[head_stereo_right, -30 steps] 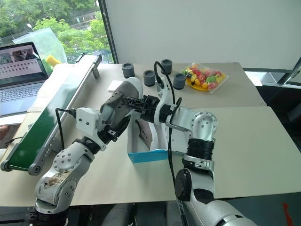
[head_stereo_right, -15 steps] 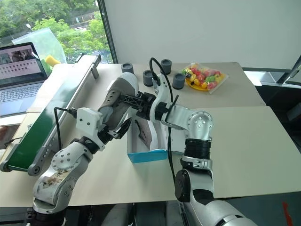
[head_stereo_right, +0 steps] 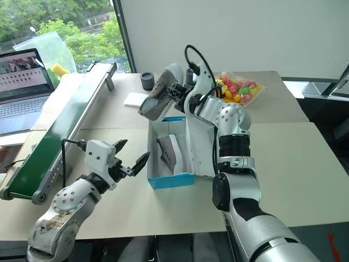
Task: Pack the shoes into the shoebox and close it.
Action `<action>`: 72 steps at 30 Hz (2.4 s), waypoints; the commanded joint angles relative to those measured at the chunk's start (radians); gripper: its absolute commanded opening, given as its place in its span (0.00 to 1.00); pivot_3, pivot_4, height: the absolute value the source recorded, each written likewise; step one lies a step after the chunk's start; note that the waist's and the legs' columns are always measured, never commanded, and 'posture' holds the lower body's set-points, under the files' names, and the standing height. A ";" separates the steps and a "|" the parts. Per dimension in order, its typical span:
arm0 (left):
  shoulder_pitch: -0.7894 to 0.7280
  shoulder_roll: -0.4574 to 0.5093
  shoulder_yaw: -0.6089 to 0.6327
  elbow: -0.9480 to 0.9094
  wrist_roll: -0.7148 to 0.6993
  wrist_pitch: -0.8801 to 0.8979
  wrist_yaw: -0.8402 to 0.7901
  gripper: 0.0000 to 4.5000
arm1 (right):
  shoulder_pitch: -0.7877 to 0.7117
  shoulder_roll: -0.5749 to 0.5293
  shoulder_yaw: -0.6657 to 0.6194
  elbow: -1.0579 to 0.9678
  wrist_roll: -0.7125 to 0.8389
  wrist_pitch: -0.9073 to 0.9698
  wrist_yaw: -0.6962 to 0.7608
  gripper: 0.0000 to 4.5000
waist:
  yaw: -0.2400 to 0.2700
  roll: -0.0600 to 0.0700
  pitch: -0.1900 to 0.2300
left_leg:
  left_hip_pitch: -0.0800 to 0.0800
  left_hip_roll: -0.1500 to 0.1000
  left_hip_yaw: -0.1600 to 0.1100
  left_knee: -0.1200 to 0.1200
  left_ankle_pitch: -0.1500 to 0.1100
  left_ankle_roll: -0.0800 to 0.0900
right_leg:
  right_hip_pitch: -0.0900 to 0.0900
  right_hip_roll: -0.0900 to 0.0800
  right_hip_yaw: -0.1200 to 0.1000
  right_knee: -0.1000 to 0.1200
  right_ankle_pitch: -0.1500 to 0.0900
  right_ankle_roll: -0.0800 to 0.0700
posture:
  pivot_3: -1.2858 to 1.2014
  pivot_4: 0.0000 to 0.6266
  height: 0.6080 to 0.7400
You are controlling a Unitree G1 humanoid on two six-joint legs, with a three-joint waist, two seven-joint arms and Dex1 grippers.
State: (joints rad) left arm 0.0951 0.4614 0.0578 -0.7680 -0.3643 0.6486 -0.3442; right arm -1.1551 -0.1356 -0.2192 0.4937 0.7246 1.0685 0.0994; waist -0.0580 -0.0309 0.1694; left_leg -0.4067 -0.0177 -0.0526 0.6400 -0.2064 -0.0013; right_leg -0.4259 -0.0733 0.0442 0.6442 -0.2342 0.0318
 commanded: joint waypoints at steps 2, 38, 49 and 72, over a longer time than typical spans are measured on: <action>0.094 0.134 0.114 -0.037 -0.047 -0.060 -0.174 0.99 | -0.129 -0.067 0.044 0.076 -0.020 0.195 0.074 0.12 | 0.001 0.002 0.001 | 0.000 0.000 0.000 0.000 0.000 0.000 | 0.000 0.000 0.000 0.000 0.000 0.000 | 0.52 0.24 1.00; 0.111 0.169 0.055 0.000 0.001 -0.114 -0.212 0.99 | -0.178 0.107 0.734 0.549 -0.581 0.006 0.665 0.12 | -0.002 0.002 0.000 | 0.007 0.000 0.000 0.000 0.000 0.000 | 0.005 0.000 -0.001 0.000 0.000 0.000 | 0.52 0.24 1.00; 0.103 0.162 0.041 0.005 0.011 -0.113 -0.209 0.99 | -0.168 0.164 0.627 0.726 -0.678 -0.150 0.601 0.12 | -0.012 0.002 -0.005 | 0.027 0.001 -0.002 -0.001 -0.001 0.000 | 0.024 0.000 -0.002 -0.002 -0.005 0.006 | 0.52 0.24 1.00; 0.046 0.183 0.063 0.036 -0.009 -0.088 -0.234 1.00 | -0.196 0.067 0.125 0.299 -0.470 0.216 0.387 0.70 | -0.008 0.004 -0.004 | 0.001 0.000 -0.002 -0.001 -0.001 -0.001 | -0.001 -0.002 -0.002 0.001 -0.001 -0.001 | 0.52 0.24 1.00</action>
State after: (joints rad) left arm 0.1526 0.6344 0.0999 -0.7272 -0.3588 0.5609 -0.5716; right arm -1.3857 -0.0759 -0.0701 0.8878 0.2221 1.2253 0.5095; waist -0.0657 -0.0270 0.1655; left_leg -0.4045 -0.0180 -0.0544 0.6389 -0.2074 -0.0021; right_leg -0.4253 -0.0748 0.0419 0.6453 -0.2348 0.0309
